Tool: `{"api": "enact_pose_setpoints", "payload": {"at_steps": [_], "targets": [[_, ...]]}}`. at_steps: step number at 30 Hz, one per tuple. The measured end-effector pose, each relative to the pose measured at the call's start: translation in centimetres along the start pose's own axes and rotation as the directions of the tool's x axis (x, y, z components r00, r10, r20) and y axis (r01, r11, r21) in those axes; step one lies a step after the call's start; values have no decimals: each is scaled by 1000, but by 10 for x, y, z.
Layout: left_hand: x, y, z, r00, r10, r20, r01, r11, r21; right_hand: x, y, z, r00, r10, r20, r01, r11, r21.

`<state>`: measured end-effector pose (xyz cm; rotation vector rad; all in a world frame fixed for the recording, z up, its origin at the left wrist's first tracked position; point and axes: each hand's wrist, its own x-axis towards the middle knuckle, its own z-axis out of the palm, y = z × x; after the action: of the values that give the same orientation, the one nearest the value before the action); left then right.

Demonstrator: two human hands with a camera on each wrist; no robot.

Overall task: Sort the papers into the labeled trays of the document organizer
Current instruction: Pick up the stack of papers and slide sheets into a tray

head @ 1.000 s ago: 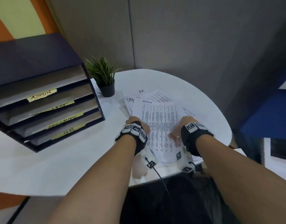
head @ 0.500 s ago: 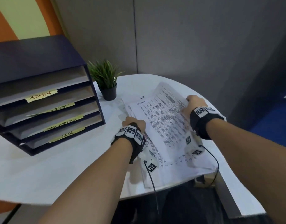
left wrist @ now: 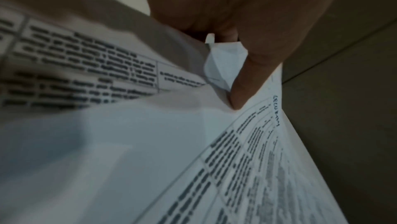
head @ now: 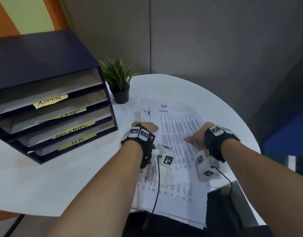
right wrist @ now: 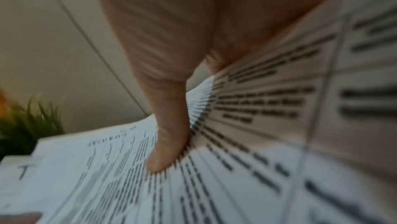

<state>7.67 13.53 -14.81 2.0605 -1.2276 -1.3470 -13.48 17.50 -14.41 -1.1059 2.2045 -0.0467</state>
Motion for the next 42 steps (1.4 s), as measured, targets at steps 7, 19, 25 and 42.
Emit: {"api": "enact_pose_setpoints", "payload": {"at_steps": [7, 19, 25, 42], "targets": [[-28, -23, -7, 981, 192, 1, -174, 891, 419, -43, 4, 29, 990, -81, -113, 99, 981, 164], [-80, -3, -97, 858, 406, -314, -454, 886, -97, -99, -35, 0, 785, -349, -511, 611, 569, 550], [-106, 16, -139, 580, 672, -460, -815, 479, -326, -159, -54, -32, 557, -376, -741, 820, 110, 561], [-98, 5, -113, 530, 707, -469, -844, 385, -374, -132, -51, -3, 621, -371, -690, 772, 137, 621]]}}
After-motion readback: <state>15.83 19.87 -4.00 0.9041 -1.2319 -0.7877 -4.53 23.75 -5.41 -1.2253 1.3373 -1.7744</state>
